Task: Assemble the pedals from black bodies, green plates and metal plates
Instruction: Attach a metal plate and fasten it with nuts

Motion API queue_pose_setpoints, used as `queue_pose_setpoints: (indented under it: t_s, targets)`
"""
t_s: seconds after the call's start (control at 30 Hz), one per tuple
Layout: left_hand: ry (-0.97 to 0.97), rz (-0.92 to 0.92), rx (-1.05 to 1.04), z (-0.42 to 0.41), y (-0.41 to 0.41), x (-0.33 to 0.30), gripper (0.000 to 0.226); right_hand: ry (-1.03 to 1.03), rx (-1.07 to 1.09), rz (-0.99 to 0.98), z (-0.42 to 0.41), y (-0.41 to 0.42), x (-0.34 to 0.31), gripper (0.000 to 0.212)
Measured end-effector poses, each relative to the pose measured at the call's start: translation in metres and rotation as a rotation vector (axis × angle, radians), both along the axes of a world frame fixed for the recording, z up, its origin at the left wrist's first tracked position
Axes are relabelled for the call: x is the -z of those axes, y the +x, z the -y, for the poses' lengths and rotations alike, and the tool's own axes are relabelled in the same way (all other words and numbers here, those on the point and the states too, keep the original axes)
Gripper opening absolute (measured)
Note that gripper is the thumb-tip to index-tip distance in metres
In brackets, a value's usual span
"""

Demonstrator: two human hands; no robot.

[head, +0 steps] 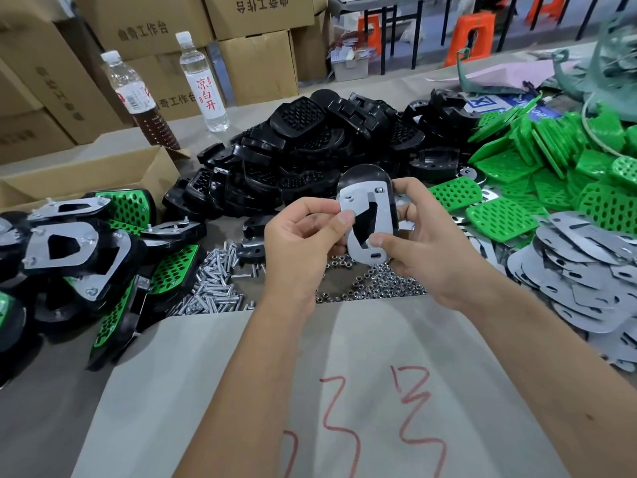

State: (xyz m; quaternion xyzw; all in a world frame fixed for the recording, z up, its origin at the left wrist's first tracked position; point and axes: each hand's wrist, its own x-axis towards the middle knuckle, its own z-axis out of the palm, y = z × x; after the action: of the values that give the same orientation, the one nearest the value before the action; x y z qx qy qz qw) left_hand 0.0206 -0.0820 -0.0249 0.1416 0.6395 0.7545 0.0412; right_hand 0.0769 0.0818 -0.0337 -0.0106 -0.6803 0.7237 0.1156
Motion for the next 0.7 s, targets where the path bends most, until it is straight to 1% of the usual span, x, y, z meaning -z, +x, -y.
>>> queue_pose_setpoints:
  t_s: [0.23,0.4,0.57,0.7]
  targets:
    - [-0.022,-0.037,-0.063,0.000,-0.001,0.003,0.008,-0.023,-0.067,-0.002,-0.002,0.000,0.005,0.055]
    - [-0.079,-0.083,-0.081,0.004,-0.006,0.004,0.009,0.068,-0.054,-0.001,-0.004,0.001,0.005,0.049]
    - [-0.113,-0.095,-0.076,0.007,-0.009,0.004,0.013,-0.059,-0.123,0.015,-0.005,0.003,0.003,0.042]
    - [-0.157,-0.114,-0.074,0.010,-0.012,0.004,0.015,-0.059,-0.156,0.036,-0.006,0.003,0.003,0.041]
